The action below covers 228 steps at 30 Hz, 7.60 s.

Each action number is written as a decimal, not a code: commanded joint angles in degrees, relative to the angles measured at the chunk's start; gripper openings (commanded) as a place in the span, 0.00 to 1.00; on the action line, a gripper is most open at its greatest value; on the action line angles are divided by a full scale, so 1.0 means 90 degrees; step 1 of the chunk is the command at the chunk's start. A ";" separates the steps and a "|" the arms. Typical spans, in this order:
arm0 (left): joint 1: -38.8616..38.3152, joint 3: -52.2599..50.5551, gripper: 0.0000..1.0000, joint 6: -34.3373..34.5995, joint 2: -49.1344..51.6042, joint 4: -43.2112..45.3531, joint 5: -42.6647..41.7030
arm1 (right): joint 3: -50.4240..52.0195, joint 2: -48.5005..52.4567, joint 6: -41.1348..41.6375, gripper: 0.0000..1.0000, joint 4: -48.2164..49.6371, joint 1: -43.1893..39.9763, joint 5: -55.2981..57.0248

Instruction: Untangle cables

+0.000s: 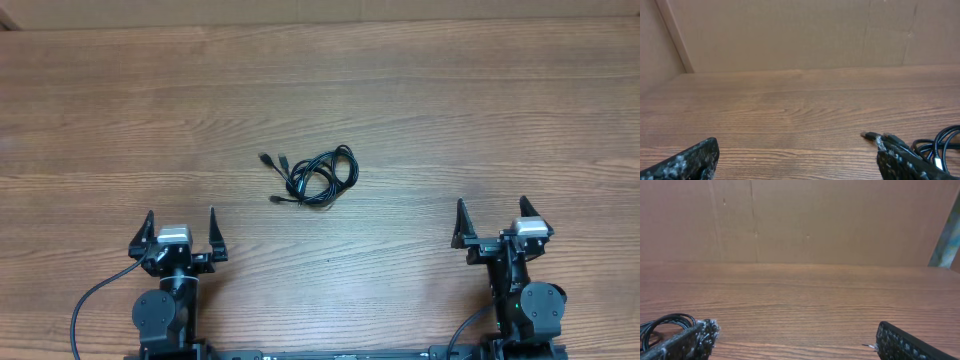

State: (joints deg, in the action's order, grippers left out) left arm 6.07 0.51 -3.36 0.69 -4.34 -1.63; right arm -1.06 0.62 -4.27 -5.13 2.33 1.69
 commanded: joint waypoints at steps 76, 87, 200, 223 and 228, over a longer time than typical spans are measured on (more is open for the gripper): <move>-0.0440 -0.0027 1.00 0.0041 -0.0049 -0.0012 0.0015 | 0.0066 -0.0051 -0.0010 1.00 0.0036 -0.0022 -0.0032; -0.0440 -0.0027 1.00 0.0041 -0.0049 -0.0012 0.0015 | 0.0066 -0.0051 -0.0010 1.00 0.0039 -0.0022 -0.0032; -0.0444 0.6416 1.00 0.0204 0.6149 -0.5858 -0.0658 | 0.0066 -0.0051 -0.0010 1.00 0.0036 -0.0022 -0.0032; -0.3138 0.7310 1.00 0.0182 0.9267 -0.5343 -0.2380 | 0.0066 -0.0051 -0.0010 1.00 0.0036 -0.0022 -0.0032; -0.3555 0.7308 1.00 0.0362 0.9595 -0.4796 -0.2540 | 0.0066 -0.0051 -0.0010 1.00 0.0036 -0.0022 -0.0032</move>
State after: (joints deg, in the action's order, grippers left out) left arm -24.23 64.95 -1.61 85.43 -48.93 -21.10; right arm -1.06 0.62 -4.32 -5.17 2.28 1.69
